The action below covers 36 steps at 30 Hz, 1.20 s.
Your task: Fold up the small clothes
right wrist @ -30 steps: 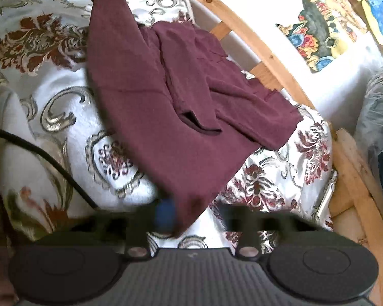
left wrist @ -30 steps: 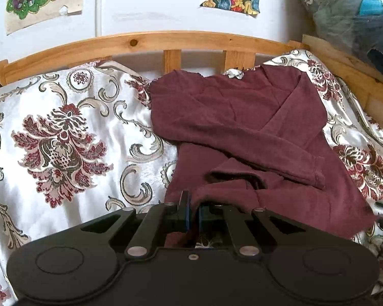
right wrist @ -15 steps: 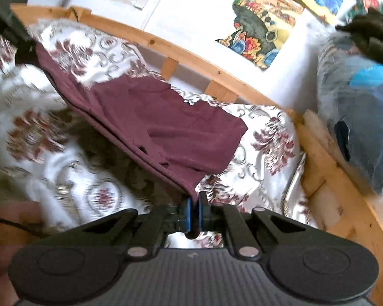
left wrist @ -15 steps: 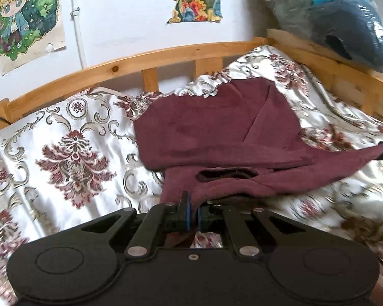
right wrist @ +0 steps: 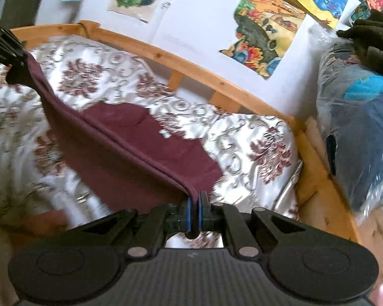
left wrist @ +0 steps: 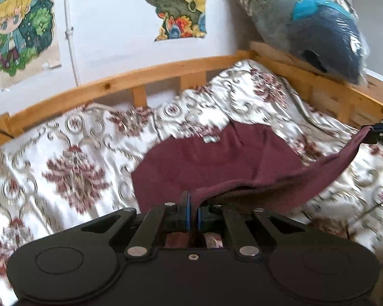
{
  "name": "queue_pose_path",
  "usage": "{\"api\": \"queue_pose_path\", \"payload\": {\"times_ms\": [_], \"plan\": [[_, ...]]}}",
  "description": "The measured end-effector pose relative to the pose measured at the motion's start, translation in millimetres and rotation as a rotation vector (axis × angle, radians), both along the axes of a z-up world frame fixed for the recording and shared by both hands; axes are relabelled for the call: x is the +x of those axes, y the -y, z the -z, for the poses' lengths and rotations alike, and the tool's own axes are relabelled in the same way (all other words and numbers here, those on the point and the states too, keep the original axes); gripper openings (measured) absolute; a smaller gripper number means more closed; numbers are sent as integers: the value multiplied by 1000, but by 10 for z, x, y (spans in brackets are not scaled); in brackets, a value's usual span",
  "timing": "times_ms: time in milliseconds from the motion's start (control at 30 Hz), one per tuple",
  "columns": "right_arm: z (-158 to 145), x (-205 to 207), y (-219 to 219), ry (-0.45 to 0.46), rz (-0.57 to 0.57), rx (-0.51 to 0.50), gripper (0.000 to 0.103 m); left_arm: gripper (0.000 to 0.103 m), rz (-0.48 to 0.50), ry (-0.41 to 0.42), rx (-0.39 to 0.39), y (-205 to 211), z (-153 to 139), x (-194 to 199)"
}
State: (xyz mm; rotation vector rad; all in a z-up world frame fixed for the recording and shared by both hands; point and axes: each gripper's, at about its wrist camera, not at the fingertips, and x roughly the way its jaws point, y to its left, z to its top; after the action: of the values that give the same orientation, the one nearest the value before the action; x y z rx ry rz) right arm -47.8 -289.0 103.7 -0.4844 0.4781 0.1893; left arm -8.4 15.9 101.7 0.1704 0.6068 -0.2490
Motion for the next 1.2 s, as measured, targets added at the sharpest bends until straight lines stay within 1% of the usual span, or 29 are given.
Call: {"api": "queue_pose_path", "payload": {"times_ms": [133,233,300,467,567,667,833,900,967,1033,1067,1100,1133,1167,1200], "plan": [[48,587,-53,4,38,-40,7,5,-15,-20,43,25,-1,556],[189,1049,-76,-8,51,-62,7,6,-30,-52,85,49,72,1073],[297,1368,-75,-19,56,-70,7,6,-46,-77,96,40,143,1403],[542,2089,13,-80,85,-7,7,6,-82,-165,95,6,400,2151],[710,2434,51,-125,91,9,7,6,-99,-238,82,-23,609,2493],[894,2699,74,-169,92,23,7,7,-118,-285,70,-60,803,2741],[1131,2930,75,-199,96,37,8,10,-150,-339,59,-98,1064,3003],[1185,2986,77,-204,101,40,8,14,-164,-353,61,-98,1159,3073],[1242,3037,110,-218,111,62,14,20,-174,-357,60,-100,1232,3113],[1275,3058,138,-218,123,73,17,23,-183,-350,50,-119,1260,3129],[1288,3065,162,-218,127,83,20,29,-188,-344,33,-138,1263,3128],[1295,3065,189,-218,133,99,22,32,-193,-339,17,-160,1257,3124],[1296,3063,225,-217,141,118,26,39,-203,-337,3,-186,1250,3123],[1298,3058,257,-216,150,134,33,48,-215,-333,-11,-221,1236,3123],[1299,3052,282,-214,159,144,37,53,-227,-327,-19,-249,1224,3121]]}}
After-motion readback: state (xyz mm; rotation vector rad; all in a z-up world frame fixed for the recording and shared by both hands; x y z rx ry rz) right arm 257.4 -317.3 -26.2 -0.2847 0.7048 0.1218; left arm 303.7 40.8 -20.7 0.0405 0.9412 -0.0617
